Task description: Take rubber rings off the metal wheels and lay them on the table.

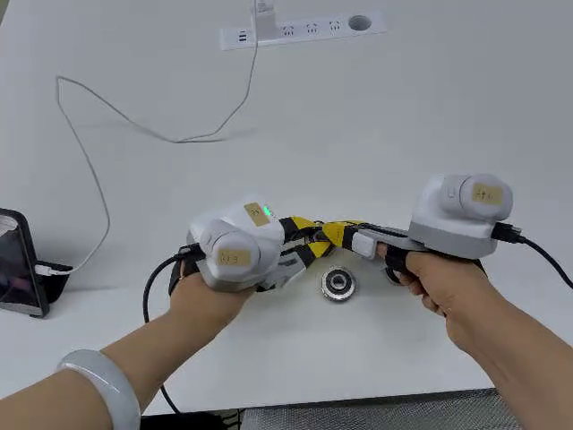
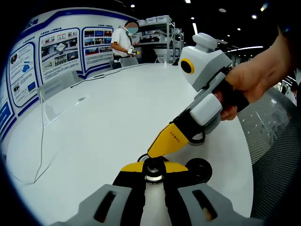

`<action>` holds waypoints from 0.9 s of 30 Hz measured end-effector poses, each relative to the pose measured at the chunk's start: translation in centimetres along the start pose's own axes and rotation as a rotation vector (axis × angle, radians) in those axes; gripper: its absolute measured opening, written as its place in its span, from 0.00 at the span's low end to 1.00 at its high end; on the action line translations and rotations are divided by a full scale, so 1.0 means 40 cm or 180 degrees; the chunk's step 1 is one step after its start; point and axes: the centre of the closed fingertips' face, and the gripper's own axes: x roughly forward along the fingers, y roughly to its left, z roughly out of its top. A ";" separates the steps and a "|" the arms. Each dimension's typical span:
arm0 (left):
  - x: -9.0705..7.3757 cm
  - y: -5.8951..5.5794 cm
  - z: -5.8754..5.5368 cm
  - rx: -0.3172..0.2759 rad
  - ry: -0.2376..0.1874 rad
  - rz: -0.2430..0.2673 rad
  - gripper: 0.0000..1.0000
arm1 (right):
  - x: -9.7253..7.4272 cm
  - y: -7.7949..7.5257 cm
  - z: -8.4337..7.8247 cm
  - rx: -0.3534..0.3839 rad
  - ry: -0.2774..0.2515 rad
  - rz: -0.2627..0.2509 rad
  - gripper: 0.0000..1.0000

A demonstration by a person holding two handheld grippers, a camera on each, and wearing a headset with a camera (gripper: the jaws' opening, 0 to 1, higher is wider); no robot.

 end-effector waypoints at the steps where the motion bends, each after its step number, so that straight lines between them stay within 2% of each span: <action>1: -0.001 0.000 0.000 0.0013 -0.0002 0.0001 0.14 | 0.000 0.000 0.000 -0.0003 0.0002 -0.0002 0.02; 6: -0.011 -0.008 0.014 0.0041 -0.0078 -0.0017 0.16 | 0.000 -0.003 -0.001 -0.0003 -0.0001 -0.0029 0.02; 15: -0.020 -0.005 0.026 0.0076 -0.0124 0.0029 0.21 | -0.004 0.001 0.001 0.0021 -0.0009 -0.0024 0.02; 27: -0.037 -0.002 0.015 0.0064 -0.0125 0.0088 0.34 | -0.009 0.028 0.007 0.0098 -0.0056 0.0076 0.02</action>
